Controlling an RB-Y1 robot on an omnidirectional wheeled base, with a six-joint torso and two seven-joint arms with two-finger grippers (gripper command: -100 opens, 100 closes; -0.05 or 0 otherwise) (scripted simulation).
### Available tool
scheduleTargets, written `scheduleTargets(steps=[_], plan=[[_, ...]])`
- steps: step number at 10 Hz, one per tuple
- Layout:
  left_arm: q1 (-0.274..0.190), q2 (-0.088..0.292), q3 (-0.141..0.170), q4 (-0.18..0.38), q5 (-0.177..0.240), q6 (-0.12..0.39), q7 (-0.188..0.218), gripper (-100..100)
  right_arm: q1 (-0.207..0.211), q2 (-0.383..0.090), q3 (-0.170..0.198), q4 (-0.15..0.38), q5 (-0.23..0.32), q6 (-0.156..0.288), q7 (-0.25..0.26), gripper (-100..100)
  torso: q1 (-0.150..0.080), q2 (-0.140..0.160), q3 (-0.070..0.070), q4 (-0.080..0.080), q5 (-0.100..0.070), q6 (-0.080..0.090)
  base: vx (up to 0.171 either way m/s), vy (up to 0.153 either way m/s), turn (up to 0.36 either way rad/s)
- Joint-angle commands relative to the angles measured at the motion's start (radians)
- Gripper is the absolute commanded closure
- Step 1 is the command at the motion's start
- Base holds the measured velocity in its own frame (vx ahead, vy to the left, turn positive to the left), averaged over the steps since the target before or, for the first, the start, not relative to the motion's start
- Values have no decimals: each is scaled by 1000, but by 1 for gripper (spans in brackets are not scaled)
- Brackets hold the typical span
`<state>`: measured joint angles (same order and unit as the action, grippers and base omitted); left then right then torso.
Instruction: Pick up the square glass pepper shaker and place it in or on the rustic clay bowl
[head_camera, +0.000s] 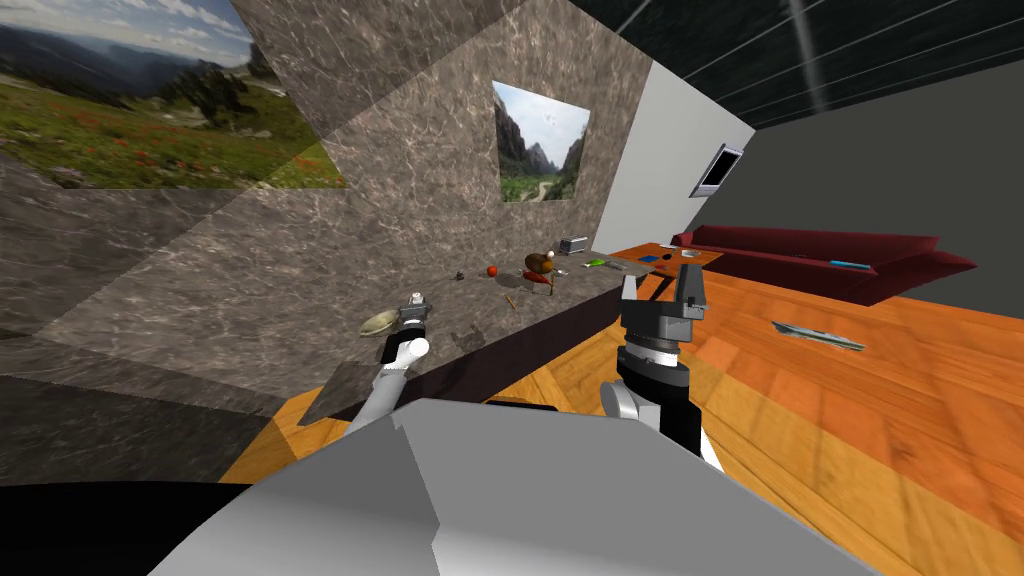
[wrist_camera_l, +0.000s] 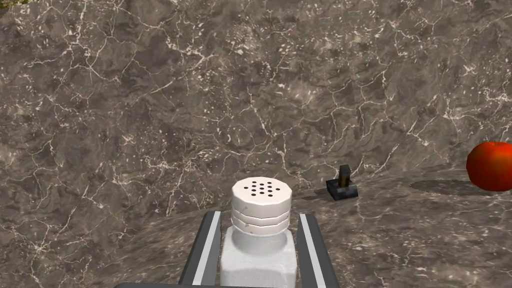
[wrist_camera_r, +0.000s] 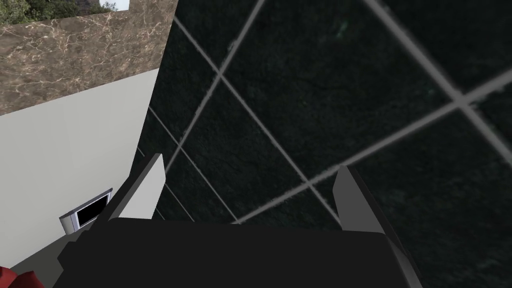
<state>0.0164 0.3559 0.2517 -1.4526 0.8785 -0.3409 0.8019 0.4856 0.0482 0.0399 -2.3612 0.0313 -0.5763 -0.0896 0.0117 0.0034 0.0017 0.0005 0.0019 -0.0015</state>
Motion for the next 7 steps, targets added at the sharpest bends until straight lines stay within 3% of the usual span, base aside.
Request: scheduleTargets(steps=[1,7], plan=[[-34,22,3,36,5,37,5,100,0,0,0,0,0,0,0,0,0,0,0,0,0,0,-35,125,144],[-131,119,11,172,23,150,19,100,0,0,0,0,0,0,0,0,-2,-2,-1,-1,0,0,-22,102,112]])
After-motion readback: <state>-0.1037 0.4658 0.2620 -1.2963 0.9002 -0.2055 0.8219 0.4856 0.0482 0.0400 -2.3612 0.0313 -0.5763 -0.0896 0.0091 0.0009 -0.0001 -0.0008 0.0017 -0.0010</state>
